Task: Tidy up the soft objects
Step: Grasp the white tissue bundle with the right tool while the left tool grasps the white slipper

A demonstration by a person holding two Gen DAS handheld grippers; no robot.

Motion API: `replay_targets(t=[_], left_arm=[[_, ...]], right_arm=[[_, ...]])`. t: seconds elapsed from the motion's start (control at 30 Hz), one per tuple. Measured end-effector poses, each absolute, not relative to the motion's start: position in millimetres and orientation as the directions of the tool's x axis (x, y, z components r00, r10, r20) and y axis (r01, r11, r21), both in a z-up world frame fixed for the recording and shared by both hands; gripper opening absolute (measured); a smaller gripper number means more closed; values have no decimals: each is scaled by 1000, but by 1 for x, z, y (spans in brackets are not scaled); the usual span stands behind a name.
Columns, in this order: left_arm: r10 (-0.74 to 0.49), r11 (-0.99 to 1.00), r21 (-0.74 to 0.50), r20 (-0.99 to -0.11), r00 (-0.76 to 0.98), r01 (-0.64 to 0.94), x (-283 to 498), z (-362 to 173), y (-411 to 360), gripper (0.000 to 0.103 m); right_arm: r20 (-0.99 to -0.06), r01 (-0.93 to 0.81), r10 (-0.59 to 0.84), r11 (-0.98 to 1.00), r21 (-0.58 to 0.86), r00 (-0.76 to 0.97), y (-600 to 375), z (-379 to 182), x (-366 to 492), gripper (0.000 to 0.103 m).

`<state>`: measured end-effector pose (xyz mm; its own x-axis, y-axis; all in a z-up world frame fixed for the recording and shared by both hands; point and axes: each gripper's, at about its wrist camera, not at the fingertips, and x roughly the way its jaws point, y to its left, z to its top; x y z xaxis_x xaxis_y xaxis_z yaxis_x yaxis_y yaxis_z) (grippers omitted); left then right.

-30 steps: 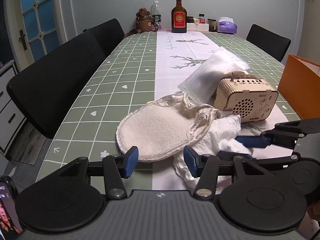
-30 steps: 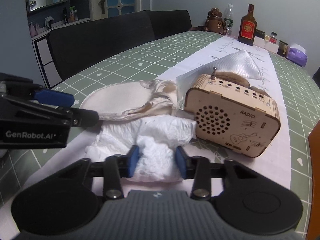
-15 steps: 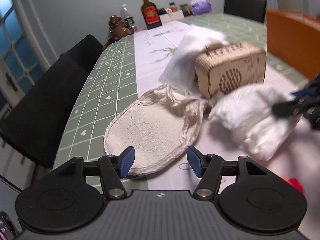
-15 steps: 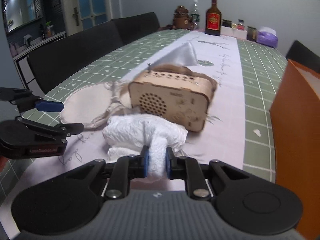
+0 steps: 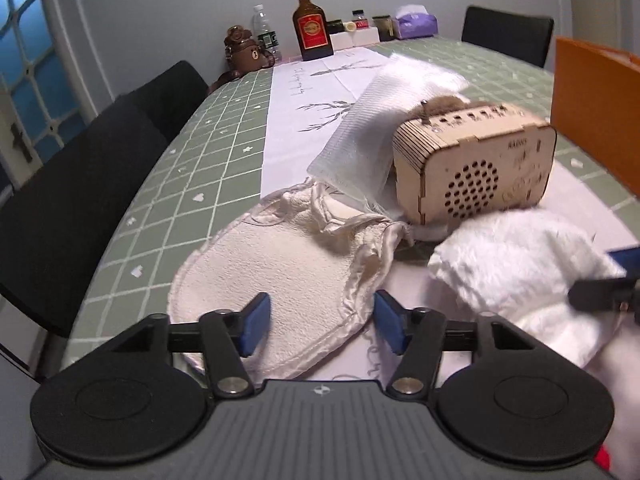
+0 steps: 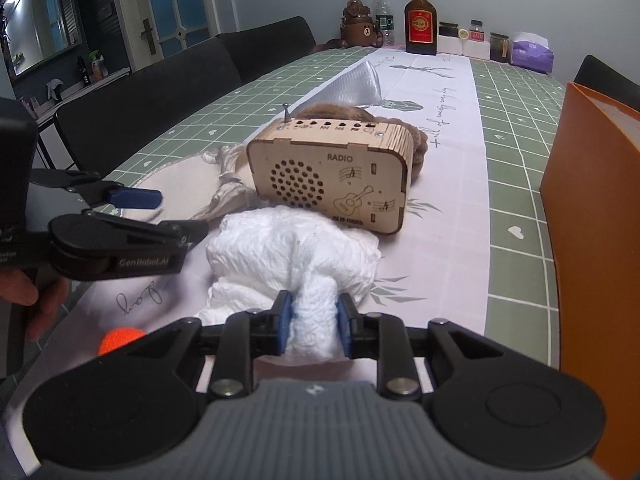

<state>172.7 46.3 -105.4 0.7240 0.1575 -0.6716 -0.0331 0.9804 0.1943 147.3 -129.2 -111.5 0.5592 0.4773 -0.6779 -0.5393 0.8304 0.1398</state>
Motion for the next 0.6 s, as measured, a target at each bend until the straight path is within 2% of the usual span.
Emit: replay_targets(t=[0.03, 0.1, 0.2, 0.27, 0.3, 0.37, 0.43, 0.6], left_arm=[[138, 986, 165, -670, 730, -35, 172, -106, 49, 52], [120, 989, 146, -662, 739, -31, 171, -107, 49, 31], [119, 988, 150, -649, 752, -27, 168, -107, 45, 18], [114, 989, 145, -640, 760, -26, 166, -107, 45, 10], [113, 990, 139, -637, 763, -30, 164, -106, 45, 1], [126, 989, 144, -631, 765, -44, 161, -104, 44, 1], [123, 990, 134, -625, 771, -49, 154, -99, 45, 1], [106, 994, 88, -623, 775, -65, 129, -82, 48, 1]], right_arm=[[-678, -540, 477, 830, 139, 559, -129, -112, 147, 29], [-676, -535, 471, 834, 133, 566, -130, -112, 146, 34], [-670, -521, 458, 845, 123, 584, -132, -110, 144, 49], [-654, -509, 448, 854, 111, 609, -133, -105, 141, 73], [-644, -509, 451, 854, 109, 618, -132, -102, 140, 78], [-621, -533, 475, 839, 107, 623, -128, -97, 137, 92], [-614, -560, 493, 823, 99, 616, -121, -95, 135, 98], [-641, -575, 475, 816, 62, 604, -96, -103, 140, 100]])
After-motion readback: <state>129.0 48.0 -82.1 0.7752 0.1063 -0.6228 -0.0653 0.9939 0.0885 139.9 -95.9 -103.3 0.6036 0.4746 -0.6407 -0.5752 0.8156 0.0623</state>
